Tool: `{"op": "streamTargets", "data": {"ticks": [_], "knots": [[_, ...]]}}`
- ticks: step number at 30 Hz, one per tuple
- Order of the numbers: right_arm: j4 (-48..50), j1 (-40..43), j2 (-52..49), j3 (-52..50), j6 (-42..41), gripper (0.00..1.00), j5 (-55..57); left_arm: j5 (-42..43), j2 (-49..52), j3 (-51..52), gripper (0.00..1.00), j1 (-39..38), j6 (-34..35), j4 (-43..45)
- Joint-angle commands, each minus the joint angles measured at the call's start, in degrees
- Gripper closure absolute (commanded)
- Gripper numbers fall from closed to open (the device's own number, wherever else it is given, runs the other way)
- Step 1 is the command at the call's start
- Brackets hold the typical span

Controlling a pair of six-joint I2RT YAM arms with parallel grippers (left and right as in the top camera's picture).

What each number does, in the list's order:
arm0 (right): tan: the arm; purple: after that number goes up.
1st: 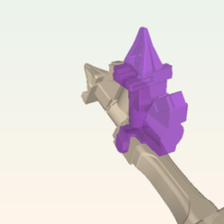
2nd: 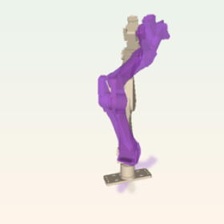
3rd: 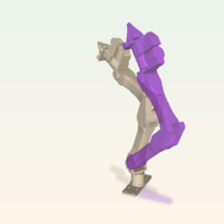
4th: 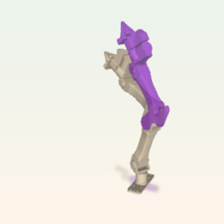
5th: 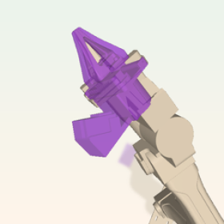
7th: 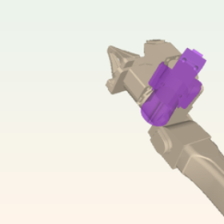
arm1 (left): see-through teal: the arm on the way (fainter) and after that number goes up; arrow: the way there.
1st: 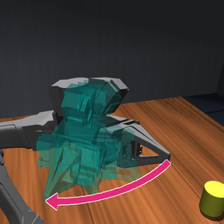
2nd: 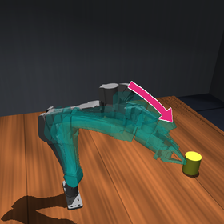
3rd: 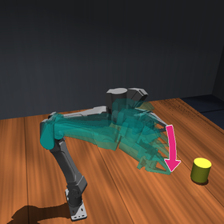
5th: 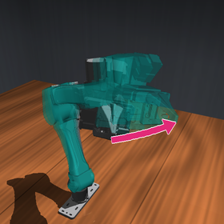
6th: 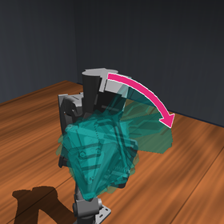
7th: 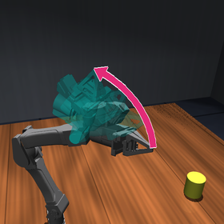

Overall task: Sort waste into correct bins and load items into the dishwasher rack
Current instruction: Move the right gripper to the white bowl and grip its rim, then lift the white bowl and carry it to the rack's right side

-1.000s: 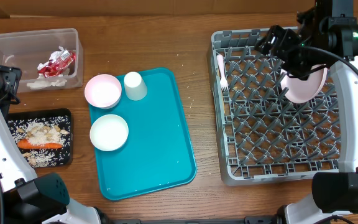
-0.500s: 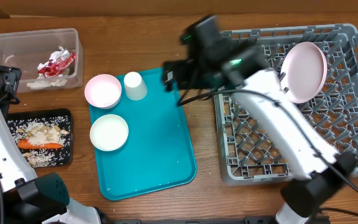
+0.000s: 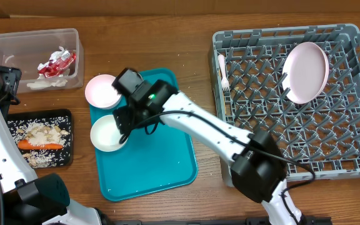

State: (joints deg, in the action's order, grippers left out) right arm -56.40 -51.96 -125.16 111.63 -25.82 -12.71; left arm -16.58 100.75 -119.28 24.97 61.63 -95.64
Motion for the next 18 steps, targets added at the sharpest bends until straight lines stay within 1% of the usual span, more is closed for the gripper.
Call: {"op": "streamTargets", "data": {"ticks": [1,3,4,7,12,18], "knots": [[0.6,-0.2,-2.3,0.5,-3.3,0.36,-0.9,-1.4,0.4,0.2,0.0,0.0,1.4,-0.1],[0.6,-0.2,-3.5,0.2,-4.0,0.37,-0.9,-1.4,0.4,0.2,0.0,0.0,1.4,-0.1],[0.6,-0.2,-4.0,-0.1,-4.5,0.41,-0.9,-1.4,0.4,0.2,0.0,0.0,1.4,-0.1],[0.9,-0.2,-5.7,-0.3,-4.7,0.45,-1.0,-1.4,0.4,0.2,0.0,0.0,1.4,-0.1],[2.4,-1.1,-7.7,-0.3,-6.1,0.48,-1.1,-1.4,0.4,0.2,0.0,0.0,1.4,-0.1],[3.2,-2.0,-8.1,-0.3,-6.4,0.48,-0.9,-1.4,0.4,0.2,0.0,0.0,1.4,-0.1]]}}
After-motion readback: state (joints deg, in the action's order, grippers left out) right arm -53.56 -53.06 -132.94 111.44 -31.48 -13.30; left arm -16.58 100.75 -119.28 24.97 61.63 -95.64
